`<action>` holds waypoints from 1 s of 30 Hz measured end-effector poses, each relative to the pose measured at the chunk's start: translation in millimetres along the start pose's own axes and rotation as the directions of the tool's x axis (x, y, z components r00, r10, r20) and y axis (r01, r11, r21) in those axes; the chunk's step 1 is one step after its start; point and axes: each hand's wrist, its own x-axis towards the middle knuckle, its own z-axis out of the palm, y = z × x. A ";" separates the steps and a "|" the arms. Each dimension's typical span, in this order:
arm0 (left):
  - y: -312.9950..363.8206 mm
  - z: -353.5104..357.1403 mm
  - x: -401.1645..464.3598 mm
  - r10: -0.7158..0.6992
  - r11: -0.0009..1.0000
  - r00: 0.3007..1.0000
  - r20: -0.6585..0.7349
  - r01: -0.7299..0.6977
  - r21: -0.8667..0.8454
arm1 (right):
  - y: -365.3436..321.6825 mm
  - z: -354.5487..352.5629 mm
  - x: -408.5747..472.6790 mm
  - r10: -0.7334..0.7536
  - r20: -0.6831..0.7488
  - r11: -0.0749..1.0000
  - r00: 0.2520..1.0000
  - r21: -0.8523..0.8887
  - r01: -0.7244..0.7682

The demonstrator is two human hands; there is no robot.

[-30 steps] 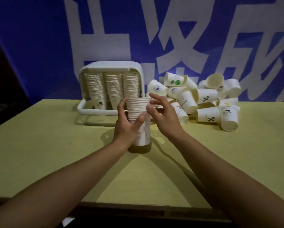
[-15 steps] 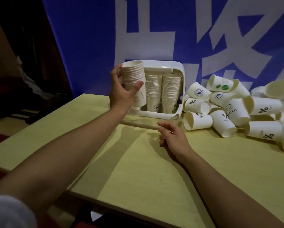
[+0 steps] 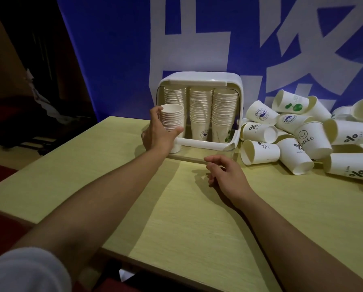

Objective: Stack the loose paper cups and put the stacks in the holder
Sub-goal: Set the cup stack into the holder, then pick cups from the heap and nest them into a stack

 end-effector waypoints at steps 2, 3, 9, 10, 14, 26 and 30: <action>0.6 -0.5 0.7 -0.009 1.000 1.000 0.002 0.009 0.005 | -0.2 -0.1 -0.5 -0.002 0.004 1.000 1.000 -0.016 0.002; 1.2 -1.2 0.2 -0.013 1.000 1.000 0.001 0.013 0.010 | -0.6 -0.2 -1.0 -0.002 0.006 1.000 1.000 -0.025 0.002; 9.4 -6.8 3.6 -0.044 0.996 0.995 0.084 0.038 0.078 | -3.2 -0.4 -6.9 -0.074 -0.013 0.989 0.997 -0.126 0.071; 11.3 -8.0 2.6 -0.047 0.996 0.994 0.097 0.038 0.085 | -5.0 -1.2 -9.8 -0.107 -0.022 0.982 0.994 -0.160 0.102; 31.1 -14.1 -12.2 0.052 0.999 0.997 -0.054 -0.052 0.006 | -26.9 -22.1 -19.8 -0.205 -0.138 0.959 0.969 -0.228 0.170; 101.2 42.1 -156.4 0.235 0.796 0.718 0.656 0.245 -0.554 | -33.6 -125.9 16.9 -0.250 -0.065 0.271 0.966 -0.963 0.005; 72.3 40.1 -151.5 0.334 0.919 0.363 0.870 0.079 -0.386 | -24.9 -134.2 27.2 -0.109 0.063 0.136 0.992 -0.988 0.077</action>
